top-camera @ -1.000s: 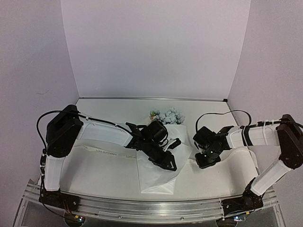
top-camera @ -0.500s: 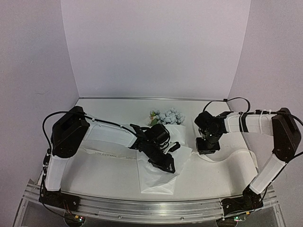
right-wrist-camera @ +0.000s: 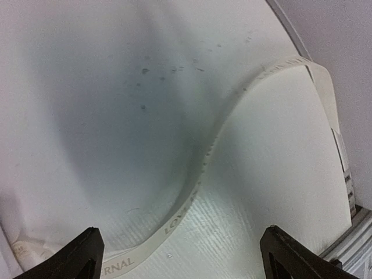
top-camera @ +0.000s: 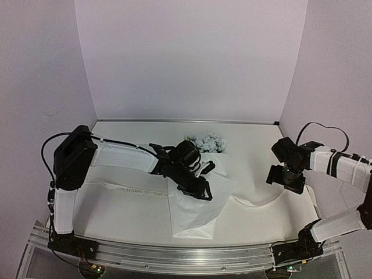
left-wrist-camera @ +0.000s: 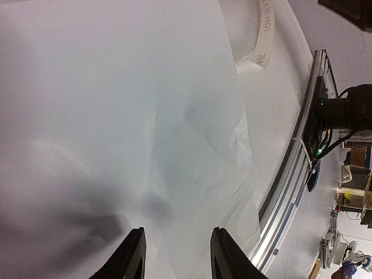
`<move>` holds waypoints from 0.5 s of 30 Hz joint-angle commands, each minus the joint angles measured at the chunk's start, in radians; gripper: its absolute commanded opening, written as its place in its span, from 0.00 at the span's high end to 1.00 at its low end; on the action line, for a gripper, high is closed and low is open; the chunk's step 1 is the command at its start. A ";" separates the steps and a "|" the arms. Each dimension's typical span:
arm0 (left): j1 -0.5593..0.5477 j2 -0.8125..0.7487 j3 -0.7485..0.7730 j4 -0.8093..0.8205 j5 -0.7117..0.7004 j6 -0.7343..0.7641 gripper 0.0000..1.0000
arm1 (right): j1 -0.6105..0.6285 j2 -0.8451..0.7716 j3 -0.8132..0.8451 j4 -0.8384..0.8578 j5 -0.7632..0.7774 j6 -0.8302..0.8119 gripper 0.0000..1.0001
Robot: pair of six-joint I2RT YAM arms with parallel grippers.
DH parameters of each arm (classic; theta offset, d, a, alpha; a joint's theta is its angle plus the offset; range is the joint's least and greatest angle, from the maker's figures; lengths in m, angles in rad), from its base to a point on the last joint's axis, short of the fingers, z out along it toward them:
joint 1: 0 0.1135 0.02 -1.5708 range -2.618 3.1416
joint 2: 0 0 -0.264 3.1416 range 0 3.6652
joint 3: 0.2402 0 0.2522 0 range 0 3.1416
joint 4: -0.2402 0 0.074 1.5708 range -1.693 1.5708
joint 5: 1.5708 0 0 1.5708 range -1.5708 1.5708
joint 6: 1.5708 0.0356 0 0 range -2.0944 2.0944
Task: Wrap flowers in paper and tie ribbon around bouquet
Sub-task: Adjust the right side of the ribbon at the center of the board, then pick up the ribbon at the center of the board.
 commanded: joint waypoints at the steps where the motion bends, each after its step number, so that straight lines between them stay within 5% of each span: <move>1: 0.058 -0.175 -0.064 0.101 0.001 -0.062 0.59 | -0.078 0.036 -0.014 -0.032 0.050 0.165 0.05; 8: 0.218 -0.379 -0.265 0.159 -0.103 -0.211 0.52 | -0.128 0.187 0.042 -0.011 0.056 0.300 0.11; 15: 0.409 -0.572 -0.471 0.050 -0.337 -0.379 0.39 | -0.201 0.274 0.006 0.106 0.029 0.357 0.20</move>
